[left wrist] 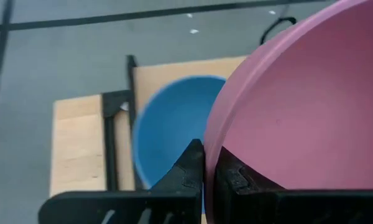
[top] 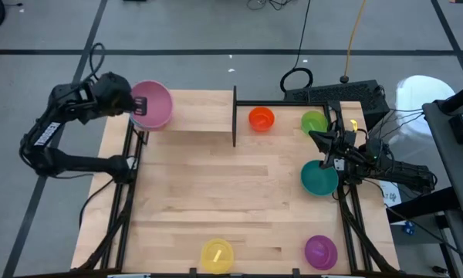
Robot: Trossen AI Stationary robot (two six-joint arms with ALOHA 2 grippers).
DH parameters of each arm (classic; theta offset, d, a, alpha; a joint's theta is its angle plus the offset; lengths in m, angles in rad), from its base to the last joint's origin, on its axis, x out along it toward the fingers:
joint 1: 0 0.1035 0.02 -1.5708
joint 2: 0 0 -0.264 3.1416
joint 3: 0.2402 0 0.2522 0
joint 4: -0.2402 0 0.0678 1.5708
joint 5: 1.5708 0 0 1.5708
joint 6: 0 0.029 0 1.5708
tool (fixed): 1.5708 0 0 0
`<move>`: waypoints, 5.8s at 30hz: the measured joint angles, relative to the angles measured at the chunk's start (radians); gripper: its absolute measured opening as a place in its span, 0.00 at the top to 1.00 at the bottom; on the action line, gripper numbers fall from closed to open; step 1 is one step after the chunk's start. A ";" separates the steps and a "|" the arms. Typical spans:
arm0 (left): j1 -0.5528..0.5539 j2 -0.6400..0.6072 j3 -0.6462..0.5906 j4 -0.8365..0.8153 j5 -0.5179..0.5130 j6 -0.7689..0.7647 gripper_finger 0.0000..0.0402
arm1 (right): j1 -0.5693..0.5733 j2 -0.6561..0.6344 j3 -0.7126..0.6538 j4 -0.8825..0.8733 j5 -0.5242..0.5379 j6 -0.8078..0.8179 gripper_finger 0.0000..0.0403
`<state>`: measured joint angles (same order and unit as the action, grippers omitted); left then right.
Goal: Place and stack bowls onto a shelf
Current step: Stack the pink bowl on top of the blue bowl on the shelf
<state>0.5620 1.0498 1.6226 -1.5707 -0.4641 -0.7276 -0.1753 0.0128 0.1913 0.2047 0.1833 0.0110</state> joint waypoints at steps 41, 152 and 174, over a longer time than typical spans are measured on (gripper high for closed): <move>0.533 -0.009 -0.293 0.141 0.342 0.350 0.99 | 0.000 0.000 0.000 0.008 0.103 -0.034 1.00; 0.464 0.010 -0.142 0.358 0.191 0.390 1.00 | 0.000 0.000 0.000 0.008 0.138 -0.060 1.00; 0.405 0.011 -0.194 0.353 0.146 0.390 1.00 | 0.000 0.000 0.000 0.008 0.184 -0.082 1.00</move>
<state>0.9668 1.0607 1.4288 -1.2181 -0.3182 -0.3381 -0.1753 0.0128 0.1913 0.2123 0.3676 -0.0708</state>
